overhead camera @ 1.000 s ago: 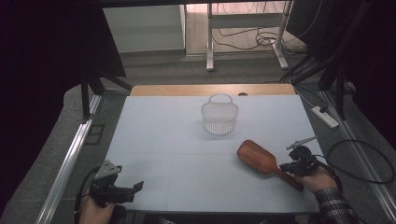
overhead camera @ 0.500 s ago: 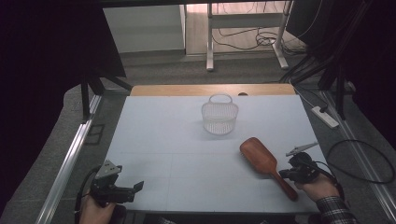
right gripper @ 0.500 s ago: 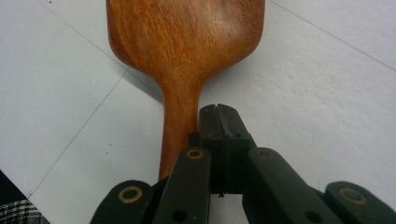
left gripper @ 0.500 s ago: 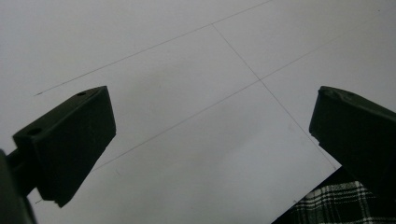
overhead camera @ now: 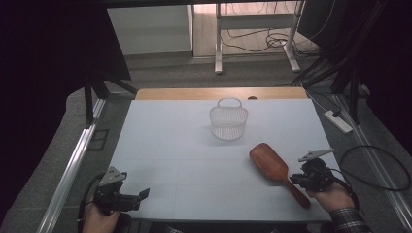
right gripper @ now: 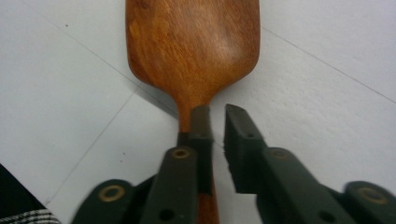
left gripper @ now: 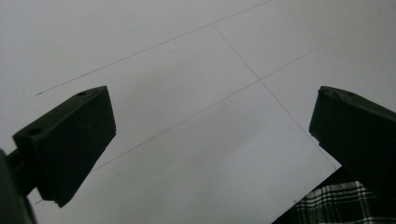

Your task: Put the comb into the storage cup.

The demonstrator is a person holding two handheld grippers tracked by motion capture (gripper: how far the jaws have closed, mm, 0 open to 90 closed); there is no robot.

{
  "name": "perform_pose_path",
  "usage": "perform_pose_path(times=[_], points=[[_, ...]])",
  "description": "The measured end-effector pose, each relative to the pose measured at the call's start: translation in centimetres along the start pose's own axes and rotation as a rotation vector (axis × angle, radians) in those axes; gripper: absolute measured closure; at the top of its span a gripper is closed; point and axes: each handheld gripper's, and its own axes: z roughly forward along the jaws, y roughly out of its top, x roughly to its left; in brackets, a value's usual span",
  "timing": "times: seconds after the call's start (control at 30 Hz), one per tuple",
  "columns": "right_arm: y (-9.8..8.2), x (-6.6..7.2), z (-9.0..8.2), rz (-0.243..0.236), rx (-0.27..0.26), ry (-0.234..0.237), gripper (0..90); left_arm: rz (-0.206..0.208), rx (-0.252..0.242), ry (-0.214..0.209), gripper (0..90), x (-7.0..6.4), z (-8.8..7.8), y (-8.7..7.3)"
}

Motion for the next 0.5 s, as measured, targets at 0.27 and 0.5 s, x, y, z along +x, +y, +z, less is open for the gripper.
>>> perform_pose_path(times=[0.27, 0.5], points=[[-0.1, 1.1, -1.2, 0.000, -0.043, -0.031, 56.4, 0.001, 0.000, -0.001, 0.6, 0.0, 0.0, 0.0], [0.1, 1.5, -1.4, 0.007, -0.046, -0.032, 37.2, 0.003, 0.002, 0.001, 0.6, 0.0, 0.0, 0.0]])
